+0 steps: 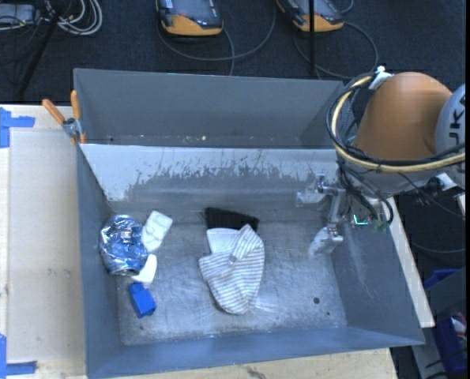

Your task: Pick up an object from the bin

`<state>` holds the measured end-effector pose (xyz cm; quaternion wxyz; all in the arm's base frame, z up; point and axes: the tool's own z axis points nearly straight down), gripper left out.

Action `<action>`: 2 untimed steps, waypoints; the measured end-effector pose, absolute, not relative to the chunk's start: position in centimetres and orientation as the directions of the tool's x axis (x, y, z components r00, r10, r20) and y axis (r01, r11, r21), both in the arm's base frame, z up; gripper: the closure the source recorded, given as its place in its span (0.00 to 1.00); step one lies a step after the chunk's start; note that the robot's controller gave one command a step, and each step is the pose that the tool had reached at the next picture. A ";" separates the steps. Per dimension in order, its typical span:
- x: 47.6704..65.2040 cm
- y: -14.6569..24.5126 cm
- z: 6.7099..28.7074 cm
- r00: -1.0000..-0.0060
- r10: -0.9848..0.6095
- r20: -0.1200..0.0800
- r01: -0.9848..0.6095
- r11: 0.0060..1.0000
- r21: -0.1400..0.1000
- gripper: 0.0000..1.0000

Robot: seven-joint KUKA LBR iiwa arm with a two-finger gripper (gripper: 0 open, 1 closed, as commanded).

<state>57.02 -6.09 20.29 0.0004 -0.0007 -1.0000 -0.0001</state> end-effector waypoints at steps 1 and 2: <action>61.9 -0.4 14.5 -1.000 0.002 -0.001 0.002 1.000 0.001 1.00; 61.9 -0.4 14.5 -1.000 0.001 -0.001 0.001 1.000 0.001 1.00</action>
Offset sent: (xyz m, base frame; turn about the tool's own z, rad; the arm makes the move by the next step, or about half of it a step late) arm 0.0000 0.0000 0.0000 0.0000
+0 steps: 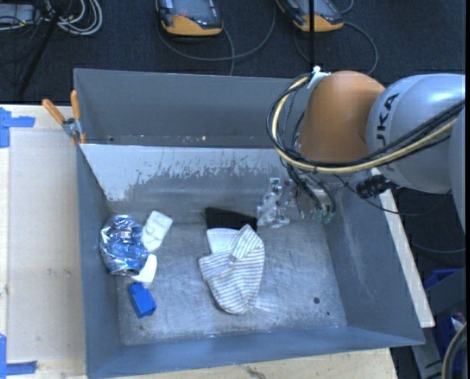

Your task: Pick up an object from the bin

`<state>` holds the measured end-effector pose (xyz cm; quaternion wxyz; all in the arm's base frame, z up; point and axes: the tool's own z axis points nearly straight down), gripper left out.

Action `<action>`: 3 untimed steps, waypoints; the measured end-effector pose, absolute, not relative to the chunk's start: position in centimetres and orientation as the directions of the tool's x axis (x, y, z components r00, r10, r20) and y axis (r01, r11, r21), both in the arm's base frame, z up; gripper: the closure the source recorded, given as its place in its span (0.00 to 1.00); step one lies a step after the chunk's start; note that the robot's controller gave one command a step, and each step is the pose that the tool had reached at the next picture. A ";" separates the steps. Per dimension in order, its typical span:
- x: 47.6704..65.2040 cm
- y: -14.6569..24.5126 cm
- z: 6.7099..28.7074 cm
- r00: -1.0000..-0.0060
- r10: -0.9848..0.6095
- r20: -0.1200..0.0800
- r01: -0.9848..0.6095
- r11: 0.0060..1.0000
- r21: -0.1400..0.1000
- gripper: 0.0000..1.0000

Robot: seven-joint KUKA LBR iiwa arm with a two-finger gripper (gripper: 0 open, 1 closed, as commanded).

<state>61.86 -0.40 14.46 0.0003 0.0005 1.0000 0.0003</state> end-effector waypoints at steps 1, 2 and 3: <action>62.0 -0.3 14.4 -1.000 -0.004 -0.001 -0.004 1.000 0.000 1.00; 61.3 0.8 13.9 -1.000 -0.022 0.001 -0.022 1.000 0.001 0.00; 61.3 0.8 13.9 -1.000 -0.022 0.000 -0.022 1.000 0.000 0.00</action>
Offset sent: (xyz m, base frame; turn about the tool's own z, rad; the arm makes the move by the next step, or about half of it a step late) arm -0.0054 0.0115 -0.0053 -0.0213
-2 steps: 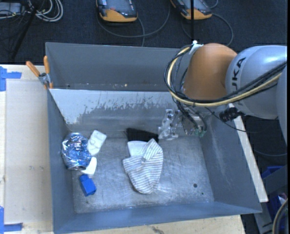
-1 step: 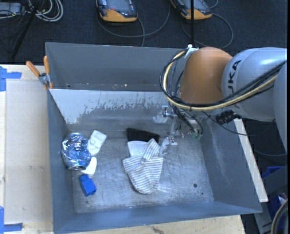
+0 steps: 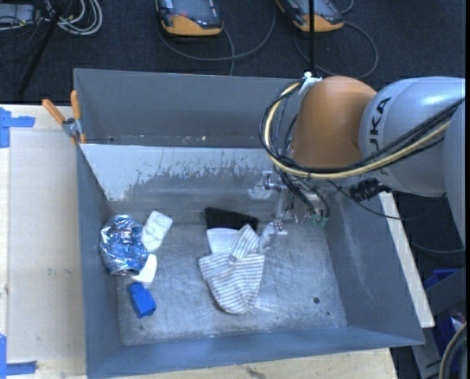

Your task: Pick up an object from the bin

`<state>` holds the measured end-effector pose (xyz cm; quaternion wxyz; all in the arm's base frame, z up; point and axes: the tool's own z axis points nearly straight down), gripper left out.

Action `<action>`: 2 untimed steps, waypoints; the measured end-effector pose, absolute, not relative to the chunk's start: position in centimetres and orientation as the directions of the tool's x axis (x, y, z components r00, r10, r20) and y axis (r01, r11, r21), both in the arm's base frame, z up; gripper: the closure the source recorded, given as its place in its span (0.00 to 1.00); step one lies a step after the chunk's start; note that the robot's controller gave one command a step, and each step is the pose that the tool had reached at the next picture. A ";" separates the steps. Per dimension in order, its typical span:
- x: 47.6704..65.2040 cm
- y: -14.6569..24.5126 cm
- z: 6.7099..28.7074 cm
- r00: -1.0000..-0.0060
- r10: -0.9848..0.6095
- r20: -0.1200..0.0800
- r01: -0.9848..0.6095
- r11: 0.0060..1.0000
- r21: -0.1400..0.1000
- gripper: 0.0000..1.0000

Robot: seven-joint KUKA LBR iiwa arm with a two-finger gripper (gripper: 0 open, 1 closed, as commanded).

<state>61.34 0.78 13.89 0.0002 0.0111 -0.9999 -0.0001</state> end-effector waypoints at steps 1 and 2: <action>61.6 3.2 10.7 -0.996 -0.084 -0.008 -0.084 0.996 -0.001 1.00; 61.6 3.2 10.7 -0.996 -0.085 -0.008 -0.085 0.996 -0.002 1.00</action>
Offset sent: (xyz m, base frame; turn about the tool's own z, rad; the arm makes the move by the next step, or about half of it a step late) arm 0.0000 0.0000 0.0000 0.0000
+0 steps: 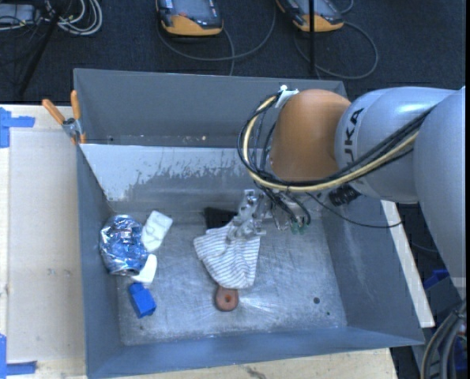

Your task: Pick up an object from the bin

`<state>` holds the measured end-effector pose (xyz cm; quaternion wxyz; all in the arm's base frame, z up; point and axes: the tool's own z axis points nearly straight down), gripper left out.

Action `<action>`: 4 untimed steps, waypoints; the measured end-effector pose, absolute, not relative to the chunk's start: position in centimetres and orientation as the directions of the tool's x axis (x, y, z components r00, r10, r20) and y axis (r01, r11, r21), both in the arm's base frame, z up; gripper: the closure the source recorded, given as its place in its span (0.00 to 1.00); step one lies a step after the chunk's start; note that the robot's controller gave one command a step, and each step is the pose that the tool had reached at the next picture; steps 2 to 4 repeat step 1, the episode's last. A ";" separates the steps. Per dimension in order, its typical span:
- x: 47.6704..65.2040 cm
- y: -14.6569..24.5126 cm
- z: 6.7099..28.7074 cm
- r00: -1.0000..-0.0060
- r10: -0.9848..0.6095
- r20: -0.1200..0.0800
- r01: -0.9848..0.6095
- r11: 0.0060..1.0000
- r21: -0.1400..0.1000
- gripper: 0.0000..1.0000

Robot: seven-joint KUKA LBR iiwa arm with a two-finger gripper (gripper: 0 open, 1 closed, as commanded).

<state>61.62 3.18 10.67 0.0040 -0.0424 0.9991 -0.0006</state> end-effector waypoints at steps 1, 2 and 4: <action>61.5 4.9 30.3 -0.998 -0.056 0.001 -0.056 0.998 0.000 1.00; 61.5 4.9 30.3 -0.998 -0.056 0.001 -0.056 0.998 0.000 1.00; 61.5 4.9 30.3 -0.998 -0.056 0.001 -0.056 0.998 0.000 1.00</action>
Offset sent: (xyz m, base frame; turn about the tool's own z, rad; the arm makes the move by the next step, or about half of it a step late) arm 0.0000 0.0000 0.0000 0.0000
